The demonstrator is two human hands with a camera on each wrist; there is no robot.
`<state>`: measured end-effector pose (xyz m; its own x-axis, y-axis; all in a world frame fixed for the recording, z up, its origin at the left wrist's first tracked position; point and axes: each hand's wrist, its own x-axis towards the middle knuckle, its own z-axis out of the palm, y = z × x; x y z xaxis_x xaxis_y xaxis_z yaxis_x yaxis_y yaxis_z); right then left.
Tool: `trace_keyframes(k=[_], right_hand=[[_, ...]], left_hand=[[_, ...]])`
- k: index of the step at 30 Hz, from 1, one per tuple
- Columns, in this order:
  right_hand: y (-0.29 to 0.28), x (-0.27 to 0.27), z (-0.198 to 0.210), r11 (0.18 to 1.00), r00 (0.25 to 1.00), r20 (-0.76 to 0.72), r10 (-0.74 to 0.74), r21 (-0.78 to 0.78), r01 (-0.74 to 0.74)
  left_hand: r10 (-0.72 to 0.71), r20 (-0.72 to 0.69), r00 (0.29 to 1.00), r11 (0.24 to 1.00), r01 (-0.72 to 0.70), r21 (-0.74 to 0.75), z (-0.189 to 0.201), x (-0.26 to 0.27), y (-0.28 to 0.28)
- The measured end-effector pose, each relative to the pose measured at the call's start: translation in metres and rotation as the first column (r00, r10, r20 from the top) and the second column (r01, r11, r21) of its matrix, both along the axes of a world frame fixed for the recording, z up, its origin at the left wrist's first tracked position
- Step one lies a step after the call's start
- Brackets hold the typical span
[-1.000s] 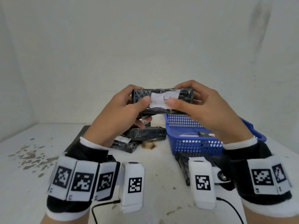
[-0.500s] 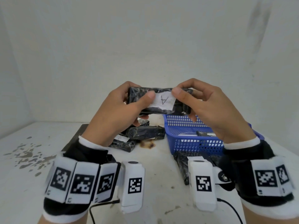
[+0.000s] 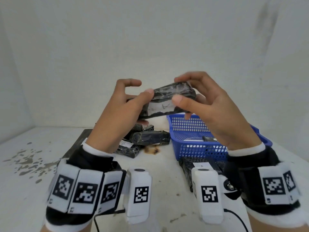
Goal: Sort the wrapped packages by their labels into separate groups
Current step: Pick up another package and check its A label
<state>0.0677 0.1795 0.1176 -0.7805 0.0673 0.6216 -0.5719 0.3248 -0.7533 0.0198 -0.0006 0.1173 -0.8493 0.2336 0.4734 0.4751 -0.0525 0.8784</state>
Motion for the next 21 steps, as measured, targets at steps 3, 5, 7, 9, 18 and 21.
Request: trace_keyframes(k=[3, 5, 7, 9, 18, 21], right_hand=[[0.002, -0.004, 0.0, 0.994, 0.999, 0.011, 0.046, -0.095, -0.045], [0.002, -0.005, 0.0, 0.996, 0.999, 0.019, 0.038, -0.083, -0.036], [0.002, -0.003, 0.0, 0.999, 1.0, 0.017, -0.001, -0.044, 0.002], [0.001, -0.001, 0.0, 0.999, 0.999, 0.031, -0.026, -0.019, 0.026], [0.0, 0.003, 0.001, 0.992, 0.991, 0.077, -0.11, 0.064, 0.106], [0.001, 0.003, 0.001, 0.992, 0.992, 0.043, -0.115, 0.053, 0.113]], left_hand=[[0.03, 0.035, 0.999, 0.997, -0.033, 0.069, 0.002, -0.003, -0.007], [0.023, 0.052, 0.998, 0.999, -0.025, 0.047, 0.003, -0.001, -0.009], [-0.018, 0.089, 0.996, 1.0, 0.018, 0.001, 0.004, 0.002, -0.009], [-0.069, 0.128, 0.989, 0.997, 0.071, -0.013, 0.004, 0.004, -0.009], [-0.08, 0.134, 0.988, 0.992, 0.066, 0.106, 0.005, 0.002, -0.01], [-0.124, 0.127, 0.984, 0.99, 0.114, 0.088, 0.005, 0.002, -0.012]])
